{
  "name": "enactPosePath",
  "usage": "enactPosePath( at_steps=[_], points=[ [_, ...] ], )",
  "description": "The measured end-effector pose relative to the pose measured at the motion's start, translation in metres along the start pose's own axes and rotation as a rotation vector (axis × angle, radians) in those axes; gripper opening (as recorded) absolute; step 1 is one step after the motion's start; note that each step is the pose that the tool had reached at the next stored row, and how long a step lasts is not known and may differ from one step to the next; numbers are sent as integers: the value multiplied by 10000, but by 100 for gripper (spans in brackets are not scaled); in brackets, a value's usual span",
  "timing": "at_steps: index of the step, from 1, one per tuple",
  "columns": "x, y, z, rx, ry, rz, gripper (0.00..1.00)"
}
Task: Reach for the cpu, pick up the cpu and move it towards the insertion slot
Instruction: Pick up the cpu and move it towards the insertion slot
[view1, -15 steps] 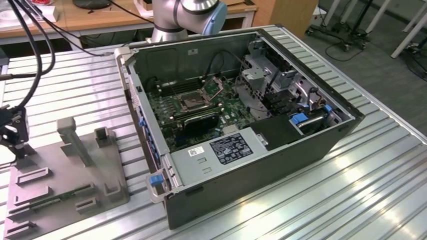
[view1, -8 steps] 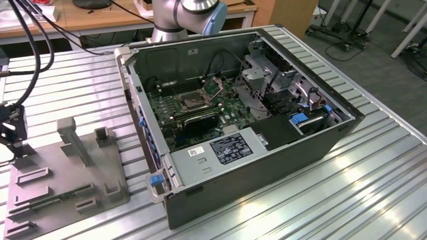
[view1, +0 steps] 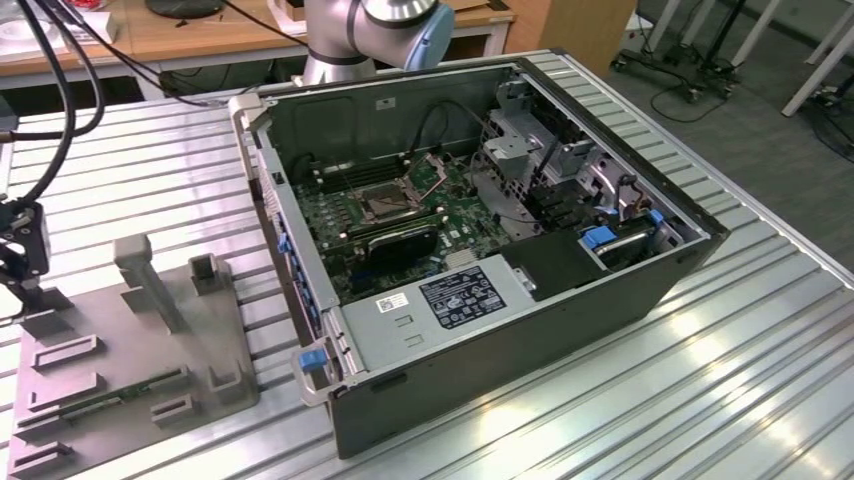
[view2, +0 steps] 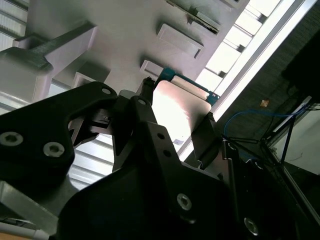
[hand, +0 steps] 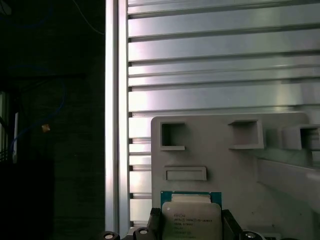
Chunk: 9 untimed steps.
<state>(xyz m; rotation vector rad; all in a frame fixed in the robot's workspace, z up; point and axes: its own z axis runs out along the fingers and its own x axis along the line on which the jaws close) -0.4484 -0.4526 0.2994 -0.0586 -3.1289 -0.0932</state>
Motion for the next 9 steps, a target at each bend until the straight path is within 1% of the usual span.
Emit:
enactPosePath(
  at_steps=[9],
  points=[
    [0, 5, -88, -12, 18, 1, 55]
  ],
)
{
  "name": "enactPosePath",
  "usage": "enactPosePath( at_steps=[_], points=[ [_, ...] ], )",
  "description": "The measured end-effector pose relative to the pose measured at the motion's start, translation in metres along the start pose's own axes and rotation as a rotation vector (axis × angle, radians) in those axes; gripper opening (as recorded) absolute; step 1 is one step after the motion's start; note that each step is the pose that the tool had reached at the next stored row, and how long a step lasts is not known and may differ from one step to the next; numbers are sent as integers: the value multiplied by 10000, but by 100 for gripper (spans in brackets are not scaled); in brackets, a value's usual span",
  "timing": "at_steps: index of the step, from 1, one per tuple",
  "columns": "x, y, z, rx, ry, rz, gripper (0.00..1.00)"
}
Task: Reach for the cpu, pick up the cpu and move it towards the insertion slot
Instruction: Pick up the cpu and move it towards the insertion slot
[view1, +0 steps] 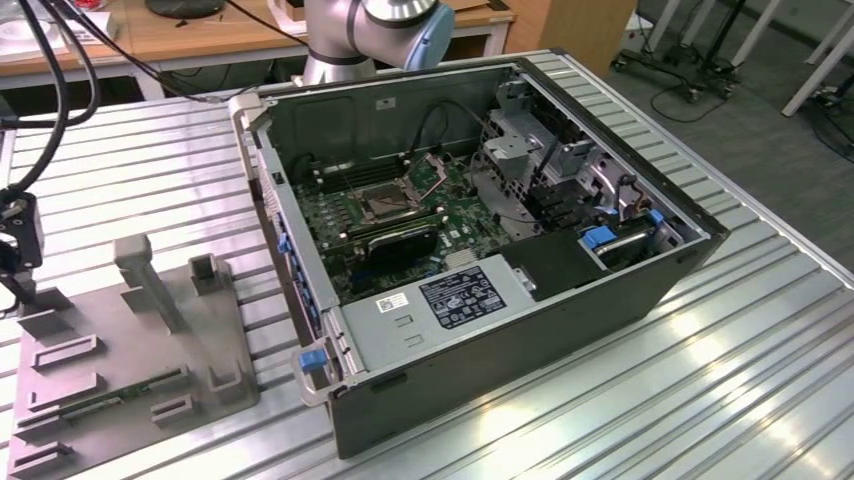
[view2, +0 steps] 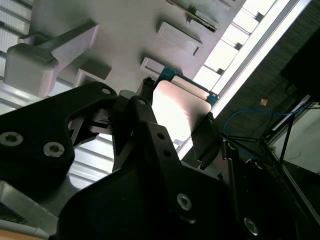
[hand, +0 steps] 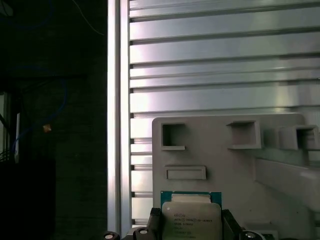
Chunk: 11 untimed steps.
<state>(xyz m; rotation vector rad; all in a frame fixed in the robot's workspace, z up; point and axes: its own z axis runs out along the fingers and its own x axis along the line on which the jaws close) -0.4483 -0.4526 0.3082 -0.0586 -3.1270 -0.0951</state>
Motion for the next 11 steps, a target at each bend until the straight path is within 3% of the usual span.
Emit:
enactPosePath(
  at_steps=[11],
  points=[
    [-3, 6, -96, -41, 44, 2, 55]
  ],
)
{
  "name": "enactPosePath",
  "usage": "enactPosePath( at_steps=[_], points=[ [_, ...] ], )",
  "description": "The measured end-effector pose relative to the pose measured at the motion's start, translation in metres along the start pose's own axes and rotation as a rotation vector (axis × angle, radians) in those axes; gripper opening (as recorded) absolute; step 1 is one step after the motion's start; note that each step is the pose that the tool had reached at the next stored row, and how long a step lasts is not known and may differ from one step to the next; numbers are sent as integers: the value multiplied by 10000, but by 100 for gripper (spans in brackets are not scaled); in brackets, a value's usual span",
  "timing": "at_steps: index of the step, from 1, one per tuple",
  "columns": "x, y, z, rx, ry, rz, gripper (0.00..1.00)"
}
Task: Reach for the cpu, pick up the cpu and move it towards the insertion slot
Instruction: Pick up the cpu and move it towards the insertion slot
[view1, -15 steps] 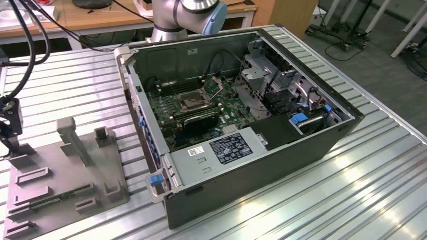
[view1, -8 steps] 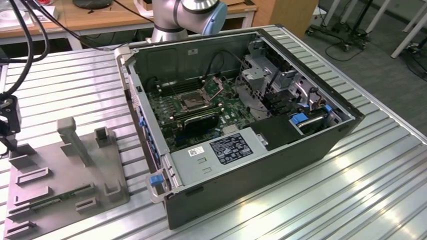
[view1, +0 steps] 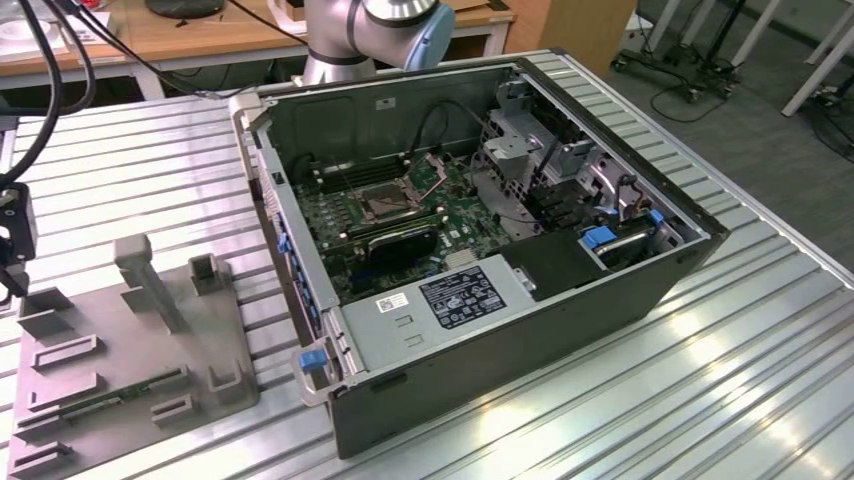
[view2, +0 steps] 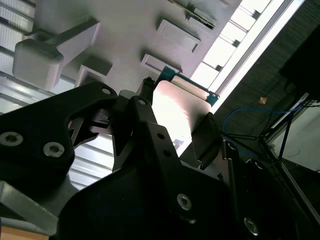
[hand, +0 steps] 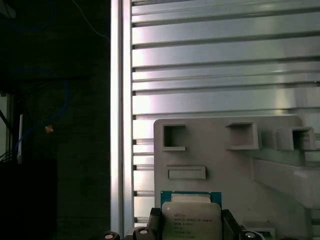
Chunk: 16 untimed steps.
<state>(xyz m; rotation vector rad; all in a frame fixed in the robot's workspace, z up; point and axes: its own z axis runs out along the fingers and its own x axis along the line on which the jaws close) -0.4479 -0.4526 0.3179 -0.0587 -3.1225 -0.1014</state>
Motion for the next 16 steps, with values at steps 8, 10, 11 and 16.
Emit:
enactPosePath(
  at_steps=[8, 10, 11, 16],
  points=[
    [-1, 0, -2, -19, 13, 1, 55],
    [-1, 0, -3, -23, 13, 1, 55],
    [-1, 0, -3, -24, 13, 1, 55],
    [1, 5, -73, -24, 13, 1, 55]
  ],
)
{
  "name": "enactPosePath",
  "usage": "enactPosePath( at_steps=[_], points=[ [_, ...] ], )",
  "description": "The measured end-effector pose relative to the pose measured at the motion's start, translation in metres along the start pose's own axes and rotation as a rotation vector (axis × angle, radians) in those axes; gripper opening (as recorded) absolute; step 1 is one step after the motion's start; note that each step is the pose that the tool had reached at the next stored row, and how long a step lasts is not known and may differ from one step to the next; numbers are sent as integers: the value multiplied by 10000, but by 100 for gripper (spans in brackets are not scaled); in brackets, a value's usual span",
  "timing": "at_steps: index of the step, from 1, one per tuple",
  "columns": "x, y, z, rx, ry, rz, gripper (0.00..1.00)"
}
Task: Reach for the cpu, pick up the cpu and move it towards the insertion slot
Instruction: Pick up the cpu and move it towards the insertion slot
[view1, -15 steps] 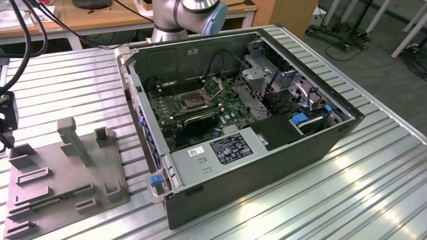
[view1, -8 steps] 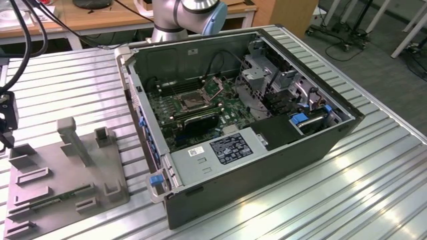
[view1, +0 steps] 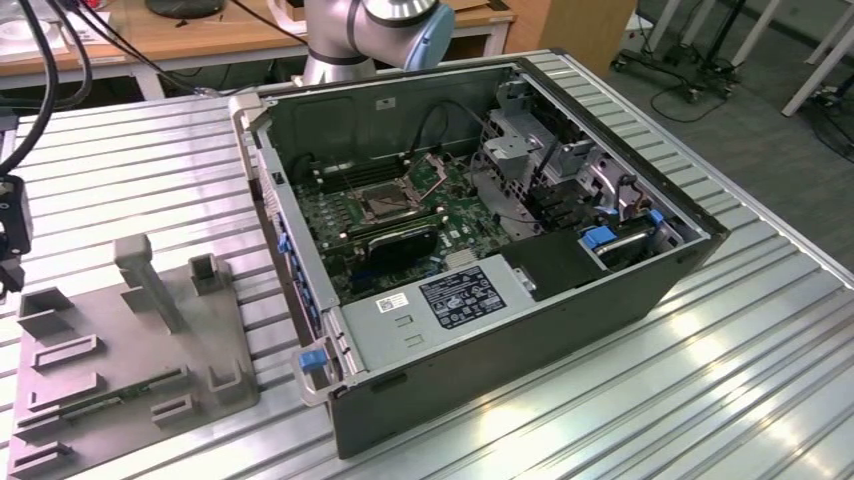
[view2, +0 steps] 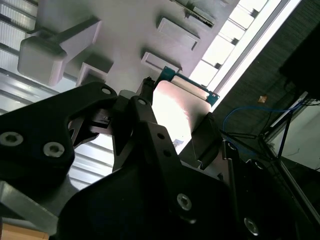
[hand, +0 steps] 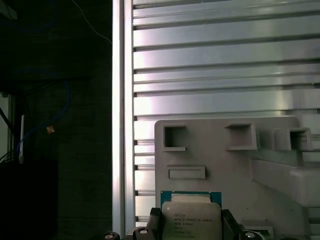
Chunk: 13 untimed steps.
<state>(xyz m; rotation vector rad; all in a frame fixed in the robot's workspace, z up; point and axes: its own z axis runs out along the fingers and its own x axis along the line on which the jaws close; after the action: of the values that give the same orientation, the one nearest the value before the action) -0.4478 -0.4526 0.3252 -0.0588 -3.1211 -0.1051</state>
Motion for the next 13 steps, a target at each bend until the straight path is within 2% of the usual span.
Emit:
enactPosePath(
  at_steps=[6, 13],
  points=[
    [-5, 1, -16, 0, 0, -1, 55],
    [-80, 4, -17, 0, 9, 1, 55]
  ],
)
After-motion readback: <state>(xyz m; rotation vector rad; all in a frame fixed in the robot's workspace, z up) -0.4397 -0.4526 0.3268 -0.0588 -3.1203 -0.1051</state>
